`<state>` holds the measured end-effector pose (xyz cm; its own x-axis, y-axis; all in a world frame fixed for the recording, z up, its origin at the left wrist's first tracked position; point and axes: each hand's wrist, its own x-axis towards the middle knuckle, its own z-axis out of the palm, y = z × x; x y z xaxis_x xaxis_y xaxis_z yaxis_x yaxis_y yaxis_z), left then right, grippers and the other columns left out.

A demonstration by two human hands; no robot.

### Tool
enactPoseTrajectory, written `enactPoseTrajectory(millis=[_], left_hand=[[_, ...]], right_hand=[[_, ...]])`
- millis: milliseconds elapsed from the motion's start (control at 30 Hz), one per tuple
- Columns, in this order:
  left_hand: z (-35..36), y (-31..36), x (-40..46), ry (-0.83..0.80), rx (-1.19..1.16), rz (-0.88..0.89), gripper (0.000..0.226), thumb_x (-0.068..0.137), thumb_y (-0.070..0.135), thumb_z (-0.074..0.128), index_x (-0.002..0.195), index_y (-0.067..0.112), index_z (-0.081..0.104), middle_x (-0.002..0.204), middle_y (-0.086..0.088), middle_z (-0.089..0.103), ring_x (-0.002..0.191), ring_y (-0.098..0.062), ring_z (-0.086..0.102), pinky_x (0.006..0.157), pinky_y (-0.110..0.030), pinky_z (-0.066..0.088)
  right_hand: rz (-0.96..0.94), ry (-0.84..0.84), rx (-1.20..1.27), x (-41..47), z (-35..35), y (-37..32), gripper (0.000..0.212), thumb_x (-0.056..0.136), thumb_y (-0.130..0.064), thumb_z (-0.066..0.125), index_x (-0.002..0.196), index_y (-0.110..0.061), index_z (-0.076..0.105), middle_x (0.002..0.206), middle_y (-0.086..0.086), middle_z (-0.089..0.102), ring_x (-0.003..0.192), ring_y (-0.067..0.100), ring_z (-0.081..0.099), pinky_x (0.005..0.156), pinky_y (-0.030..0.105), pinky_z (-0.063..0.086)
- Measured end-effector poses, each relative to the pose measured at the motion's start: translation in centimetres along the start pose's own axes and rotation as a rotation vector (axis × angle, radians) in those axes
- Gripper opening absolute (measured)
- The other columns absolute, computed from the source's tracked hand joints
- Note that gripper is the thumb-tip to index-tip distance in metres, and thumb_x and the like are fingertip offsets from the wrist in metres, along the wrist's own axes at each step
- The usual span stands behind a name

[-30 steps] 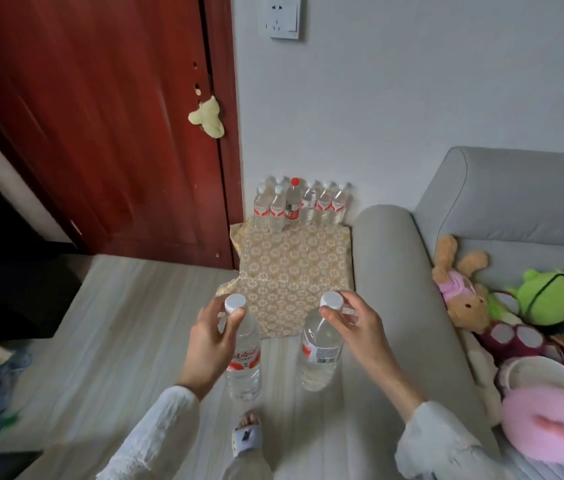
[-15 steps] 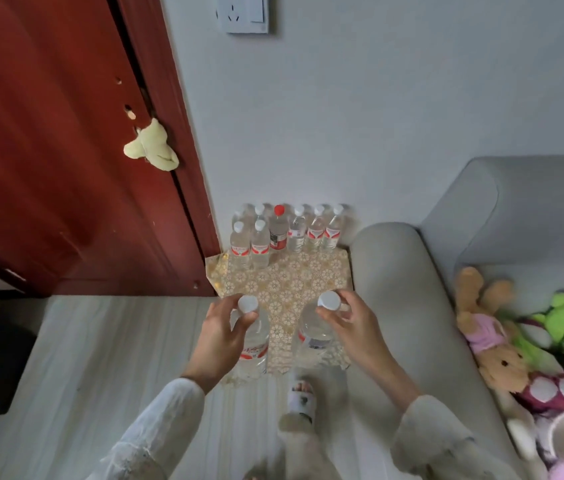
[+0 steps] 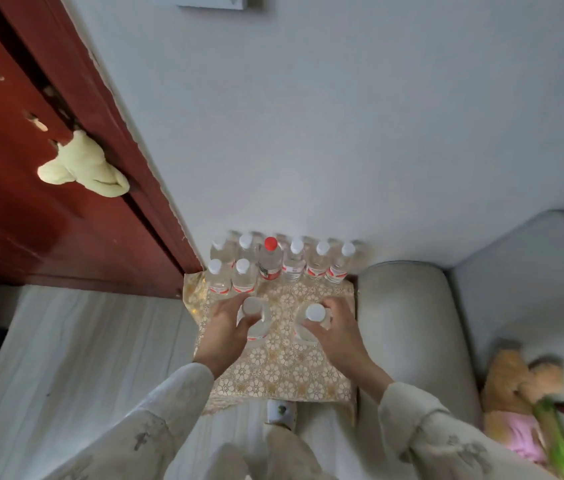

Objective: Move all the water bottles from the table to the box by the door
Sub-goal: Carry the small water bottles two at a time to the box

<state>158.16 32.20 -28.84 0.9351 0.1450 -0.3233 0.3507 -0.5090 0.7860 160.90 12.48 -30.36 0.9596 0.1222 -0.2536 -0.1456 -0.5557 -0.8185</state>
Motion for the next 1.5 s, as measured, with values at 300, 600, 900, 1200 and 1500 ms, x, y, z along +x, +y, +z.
enactPoseTrajectory(millis=[300,600,900,1200,1500], left_hand=[[4.0,-2.4,11.2,-0.12,0.168,-0.006,0.039,0.086,0.019,0.057,0.124,0.016,0.049,0.124,-0.014,0.053,0.112,-0.025,0.05,0.094,-0.033,0.037],[6.6,-4.3,16.5,-0.149,0.236,0.07,0.036,0.086,0.008,0.055,0.122,0.01,0.05,0.12,-0.015,0.059,0.115,-0.026,0.046,0.093,-0.032,0.036],[7.9,-4.8,17.5,-0.085,0.216,-0.023,0.037,0.087,0.005,0.051,0.123,0.009,0.045,0.119,-0.017,0.058,0.105,-0.03,0.054,0.083,-0.037,0.044],[8.2,-6.8,11.1,-0.073,0.147,-0.245,0.045,0.093,0.024,0.044,0.135,0.013,0.032,0.133,-0.014,0.053,0.121,-0.03,0.05,0.102,-0.044,0.039],[6.8,-11.9,-8.1,-0.024,-0.071,-0.675,0.031,0.094,0.019,0.041,0.122,0.009,0.052,0.12,-0.015,0.061,0.108,-0.027,0.058,0.083,-0.025,0.039]], right_hand=[[0.097,-0.076,-0.079,9.5,3.1,4.1,0.029,0.079,-0.025,0.064,0.102,-0.018,0.047,0.102,-0.004,0.043,0.098,0.016,0.044,0.075,0.021,0.032],[0.184,-0.051,-0.031,14.8,6.0,6.2,0.034,0.078,-0.017,0.065,0.108,-0.011,0.049,0.107,0.001,0.045,0.097,0.016,0.047,0.082,0.026,0.035],[0.177,-0.024,0.035,16.3,6.5,6.6,0.035,0.08,-0.019,0.064,0.11,-0.013,0.048,0.112,0.002,0.039,0.096,0.011,0.043,0.084,0.022,0.035],[0.311,-0.123,0.118,11.3,6.3,7.7,0.057,0.088,-0.021,0.055,0.138,-0.016,0.029,0.143,0.003,0.036,0.129,0.017,0.038,0.107,0.034,0.033],[0.076,-0.603,-0.227,0.9,7.3,4.7,0.032,0.093,-0.024,0.046,0.122,-0.011,0.048,0.119,0.003,0.059,0.094,0.004,0.051,0.066,-0.001,0.039]])
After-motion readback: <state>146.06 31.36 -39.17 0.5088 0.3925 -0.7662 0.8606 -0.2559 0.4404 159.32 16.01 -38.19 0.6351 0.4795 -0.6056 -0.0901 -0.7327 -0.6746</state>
